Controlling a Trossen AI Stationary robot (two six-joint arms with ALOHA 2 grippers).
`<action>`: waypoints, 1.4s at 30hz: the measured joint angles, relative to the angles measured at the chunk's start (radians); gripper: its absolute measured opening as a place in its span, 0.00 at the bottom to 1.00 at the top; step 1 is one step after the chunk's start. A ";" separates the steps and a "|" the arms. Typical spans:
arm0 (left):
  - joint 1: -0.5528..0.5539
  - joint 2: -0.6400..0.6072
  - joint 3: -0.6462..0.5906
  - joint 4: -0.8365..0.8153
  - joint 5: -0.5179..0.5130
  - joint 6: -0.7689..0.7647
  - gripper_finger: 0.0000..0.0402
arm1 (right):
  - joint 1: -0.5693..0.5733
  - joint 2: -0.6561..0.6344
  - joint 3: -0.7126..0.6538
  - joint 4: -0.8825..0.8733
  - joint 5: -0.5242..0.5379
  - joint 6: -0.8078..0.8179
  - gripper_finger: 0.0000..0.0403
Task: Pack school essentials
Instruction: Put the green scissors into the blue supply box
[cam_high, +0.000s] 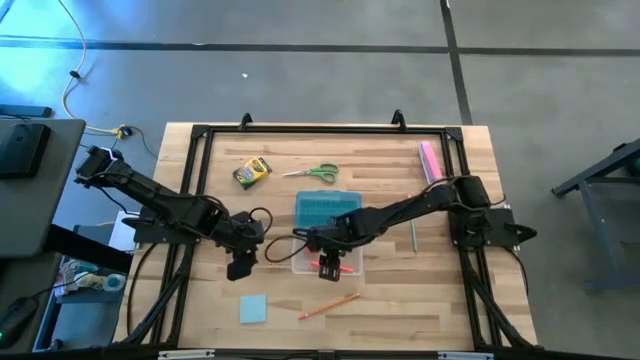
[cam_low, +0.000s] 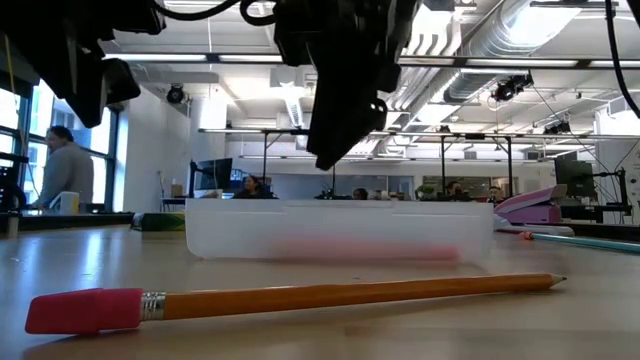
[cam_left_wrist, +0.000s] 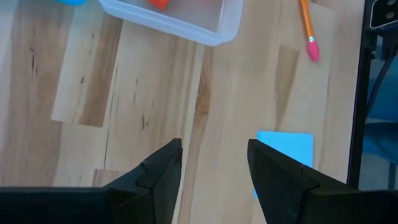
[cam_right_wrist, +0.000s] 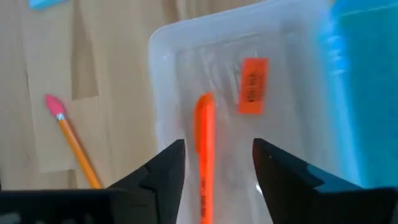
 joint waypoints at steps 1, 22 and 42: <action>0.000 0.000 0.000 0.000 0.002 0.005 0.43 | -0.008 -0.010 0.000 -0.006 0.002 0.000 0.45; 0.317 0.000 0.000 0.053 -0.183 0.441 0.54 | -0.253 -0.321 0.000 -0.214 0.350 -0.046 0.45; 0.877 0.044 0.117 0.305 -0.066 0.870 0.53 | -0.602 -0.495 0.000 -0.209 0.352 -0.154 0.45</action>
